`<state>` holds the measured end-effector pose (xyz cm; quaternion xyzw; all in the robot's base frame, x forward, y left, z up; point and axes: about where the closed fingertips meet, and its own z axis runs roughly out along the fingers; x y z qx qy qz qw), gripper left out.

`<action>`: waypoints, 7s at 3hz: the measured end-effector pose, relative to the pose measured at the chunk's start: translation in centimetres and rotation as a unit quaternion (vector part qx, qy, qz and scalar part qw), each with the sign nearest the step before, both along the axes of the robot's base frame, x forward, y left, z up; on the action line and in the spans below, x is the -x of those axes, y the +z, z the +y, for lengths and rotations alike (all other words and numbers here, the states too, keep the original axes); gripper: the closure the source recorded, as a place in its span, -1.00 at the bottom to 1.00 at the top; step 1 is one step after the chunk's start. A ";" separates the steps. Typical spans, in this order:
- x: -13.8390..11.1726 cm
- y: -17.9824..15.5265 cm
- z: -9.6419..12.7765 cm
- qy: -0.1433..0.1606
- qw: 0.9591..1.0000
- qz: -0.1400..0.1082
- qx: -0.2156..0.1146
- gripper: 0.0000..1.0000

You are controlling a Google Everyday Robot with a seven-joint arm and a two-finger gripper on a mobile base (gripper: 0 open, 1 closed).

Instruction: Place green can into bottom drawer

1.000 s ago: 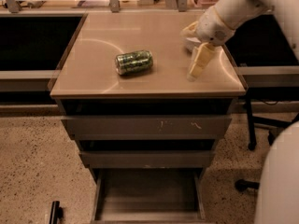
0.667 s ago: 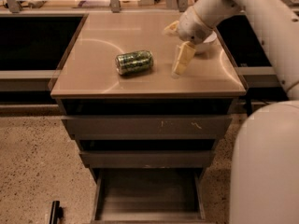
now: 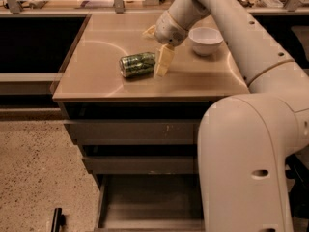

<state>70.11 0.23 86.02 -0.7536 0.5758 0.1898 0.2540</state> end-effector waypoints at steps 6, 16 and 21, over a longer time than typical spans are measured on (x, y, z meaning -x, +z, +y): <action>-0.9 -2.9 4.4 0.035 0.999 0.022 -0.011 0.76; 25.9 8.1 2.9 -0.024 0.993 -0.009 -0.119 1.00; 30.9 -7.0 -1.9 -0.138 0.946 0.098 -0.276 1.00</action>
Offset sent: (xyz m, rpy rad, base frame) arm 0.0048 0.0464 -0.0361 0.0113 0.0791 0.1082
